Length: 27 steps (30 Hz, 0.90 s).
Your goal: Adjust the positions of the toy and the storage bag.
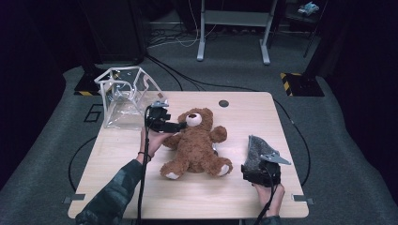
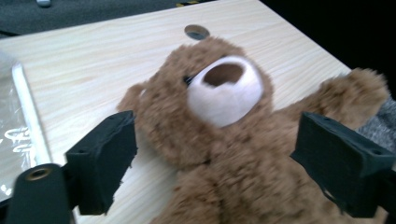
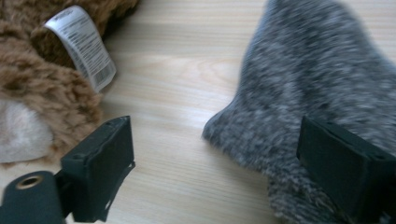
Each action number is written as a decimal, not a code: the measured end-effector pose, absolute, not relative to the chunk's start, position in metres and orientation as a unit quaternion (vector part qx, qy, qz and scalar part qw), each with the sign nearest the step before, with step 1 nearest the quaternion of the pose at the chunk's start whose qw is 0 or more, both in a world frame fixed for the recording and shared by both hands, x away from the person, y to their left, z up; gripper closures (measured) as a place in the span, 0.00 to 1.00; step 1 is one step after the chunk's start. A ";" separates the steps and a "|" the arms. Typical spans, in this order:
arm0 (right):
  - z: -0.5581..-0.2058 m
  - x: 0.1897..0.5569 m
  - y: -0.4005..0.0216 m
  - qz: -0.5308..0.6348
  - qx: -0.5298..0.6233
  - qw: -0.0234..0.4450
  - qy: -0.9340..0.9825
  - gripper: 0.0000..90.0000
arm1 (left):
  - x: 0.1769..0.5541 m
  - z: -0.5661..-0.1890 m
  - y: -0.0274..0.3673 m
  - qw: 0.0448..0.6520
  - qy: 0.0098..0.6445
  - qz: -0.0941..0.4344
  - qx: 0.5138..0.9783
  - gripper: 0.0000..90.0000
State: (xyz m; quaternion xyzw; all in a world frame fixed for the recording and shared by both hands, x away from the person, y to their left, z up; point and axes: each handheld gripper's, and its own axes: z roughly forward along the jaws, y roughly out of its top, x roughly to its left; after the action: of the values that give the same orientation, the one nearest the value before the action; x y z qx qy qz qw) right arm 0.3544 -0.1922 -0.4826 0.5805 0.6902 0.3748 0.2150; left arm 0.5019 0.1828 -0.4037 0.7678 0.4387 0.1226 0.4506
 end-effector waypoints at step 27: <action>-0.514 0.342 -0.260 0.303 0.623 0.271 0.668 0.00 | 0.521 -0.438 0.129 0.384 0.518 0.053 0.763 0.00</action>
State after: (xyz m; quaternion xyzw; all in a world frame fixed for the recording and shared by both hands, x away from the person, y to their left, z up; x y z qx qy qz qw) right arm 0.3423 -0.2599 -0.5142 0.6228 0.6684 0.3033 0.2708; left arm 0.5212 0.1293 -0.4383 0.7626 0.5176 0.0526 0.3843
